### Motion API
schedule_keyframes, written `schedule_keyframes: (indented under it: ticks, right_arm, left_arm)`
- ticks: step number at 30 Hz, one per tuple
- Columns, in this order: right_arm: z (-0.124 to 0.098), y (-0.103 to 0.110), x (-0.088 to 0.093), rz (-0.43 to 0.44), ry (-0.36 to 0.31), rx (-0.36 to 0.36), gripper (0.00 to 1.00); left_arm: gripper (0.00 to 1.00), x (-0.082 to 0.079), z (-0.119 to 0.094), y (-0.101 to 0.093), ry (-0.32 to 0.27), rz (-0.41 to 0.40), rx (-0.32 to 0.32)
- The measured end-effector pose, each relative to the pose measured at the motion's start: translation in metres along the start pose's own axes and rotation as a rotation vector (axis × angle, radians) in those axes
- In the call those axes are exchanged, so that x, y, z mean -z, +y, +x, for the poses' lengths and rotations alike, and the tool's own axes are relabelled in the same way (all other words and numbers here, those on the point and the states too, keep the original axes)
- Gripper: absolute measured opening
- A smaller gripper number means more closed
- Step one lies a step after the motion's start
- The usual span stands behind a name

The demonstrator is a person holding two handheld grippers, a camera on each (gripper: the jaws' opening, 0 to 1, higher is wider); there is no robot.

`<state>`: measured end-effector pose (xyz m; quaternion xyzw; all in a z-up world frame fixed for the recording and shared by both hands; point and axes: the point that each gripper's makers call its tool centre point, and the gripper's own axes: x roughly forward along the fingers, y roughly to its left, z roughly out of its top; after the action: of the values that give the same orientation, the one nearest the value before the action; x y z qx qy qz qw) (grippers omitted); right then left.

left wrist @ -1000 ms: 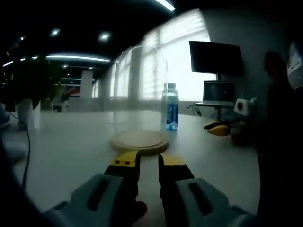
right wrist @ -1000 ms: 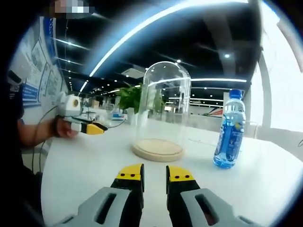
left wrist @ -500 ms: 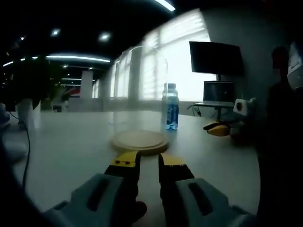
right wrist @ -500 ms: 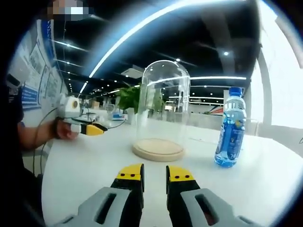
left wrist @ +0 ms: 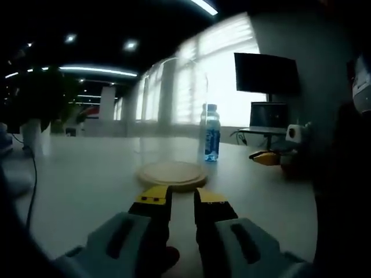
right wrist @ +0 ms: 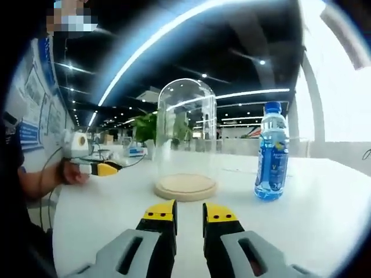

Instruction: Open the cover put in the Mizone put the cover back on

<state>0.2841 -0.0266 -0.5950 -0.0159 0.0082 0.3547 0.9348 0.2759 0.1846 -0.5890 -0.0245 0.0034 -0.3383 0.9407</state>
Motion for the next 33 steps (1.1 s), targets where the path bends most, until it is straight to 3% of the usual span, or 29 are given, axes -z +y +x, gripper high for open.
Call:
schedule_keyframes:
  ticks: [7, 14, 20, 24, 26, 30, 33]
  right_arm:
    - [0.002, 0.014, 0.005, -0.102, 0.027, -0.041, 0.11]
    - [0.000, 0.005, 0.001, -0.024, 0.006, -0.021, 0.11]
    - [0.001, 0.010, 0.003, -0.066, 0.019, -0.032, 0.11]
    - [0.000, 0.006, 0.002, -0.039, 0.011, -0.021, 0.11]
    - [0.000, 0.006, 0.002, -0.032, 0.010, -0.018, 0.11]
    - [0.001, 0.010, 0.003, -0.058, 0.015, -0.026, 0.11]
    - [0.001, 0.009, 0.003, -0.064, 0.018, -0.028, 0.11]
  left_arm:
    - [0.12, 0.001, 0.001, -0.003, 0.003, 0.030, 0.008]
    - [0.12, -0.002, -0.001, 0.005, -0.012, -0.059, -0.008]
    - [0.12, 0.004, 0.002, -0.004, 0.022, 0.036, 0.005]
    - [0.11, 0.003, 0.001, 0.001, 0.022, -0.045, 0.001]
    - [0.11, 0.004, 0.001, 0.002, 0.022, -0.048, -0.006]
    - [0.11, 0.003, 0.001, -0.003, 0.017, 0.025, 0.005]
    - [0.11, 0.003, 0.001, -0.003, 0.019, 0.022, 0.009]
